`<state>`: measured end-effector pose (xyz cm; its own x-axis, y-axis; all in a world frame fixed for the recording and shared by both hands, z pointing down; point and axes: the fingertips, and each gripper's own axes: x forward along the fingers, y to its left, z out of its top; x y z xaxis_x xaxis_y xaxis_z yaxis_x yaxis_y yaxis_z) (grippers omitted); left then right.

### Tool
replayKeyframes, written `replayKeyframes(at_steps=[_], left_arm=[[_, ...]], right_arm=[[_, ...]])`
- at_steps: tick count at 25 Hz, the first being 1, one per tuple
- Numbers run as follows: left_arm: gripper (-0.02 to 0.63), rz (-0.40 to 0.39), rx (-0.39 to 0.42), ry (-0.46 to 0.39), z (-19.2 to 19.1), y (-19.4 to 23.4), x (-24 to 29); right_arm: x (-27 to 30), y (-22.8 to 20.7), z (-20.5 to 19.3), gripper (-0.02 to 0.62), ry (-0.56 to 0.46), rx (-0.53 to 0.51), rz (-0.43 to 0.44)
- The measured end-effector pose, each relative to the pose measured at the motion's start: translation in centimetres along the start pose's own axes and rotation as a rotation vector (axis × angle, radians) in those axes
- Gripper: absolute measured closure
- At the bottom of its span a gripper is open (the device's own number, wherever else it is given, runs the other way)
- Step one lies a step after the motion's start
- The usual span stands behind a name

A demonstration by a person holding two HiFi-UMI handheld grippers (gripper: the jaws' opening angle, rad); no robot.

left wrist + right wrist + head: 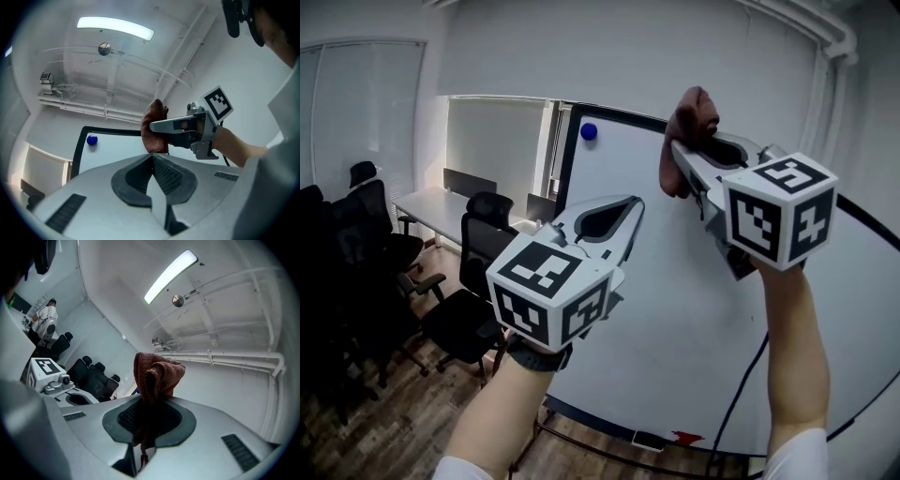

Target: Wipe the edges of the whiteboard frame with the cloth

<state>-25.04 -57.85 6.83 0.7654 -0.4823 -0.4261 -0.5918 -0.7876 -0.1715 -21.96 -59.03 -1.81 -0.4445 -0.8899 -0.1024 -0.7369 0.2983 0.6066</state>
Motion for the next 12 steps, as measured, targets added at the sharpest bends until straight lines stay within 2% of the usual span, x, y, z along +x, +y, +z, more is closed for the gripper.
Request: replayKeyframes(at_steps=[6, 12], left_arm=[[0.597, -0.045, -0.01, 0.03, -1.8, -2.7, 0.1], [0.597, -0.047, -0.001, 0.068, -4.6, -6.8, -1.4]], right_arm=[[-4.1, 1.2, -2.1, 0.541, -0.043, 0.049, 0.033], [-9.0, 3.5, -6.0, 0.541, -0.072, 0.12, 0.083]])
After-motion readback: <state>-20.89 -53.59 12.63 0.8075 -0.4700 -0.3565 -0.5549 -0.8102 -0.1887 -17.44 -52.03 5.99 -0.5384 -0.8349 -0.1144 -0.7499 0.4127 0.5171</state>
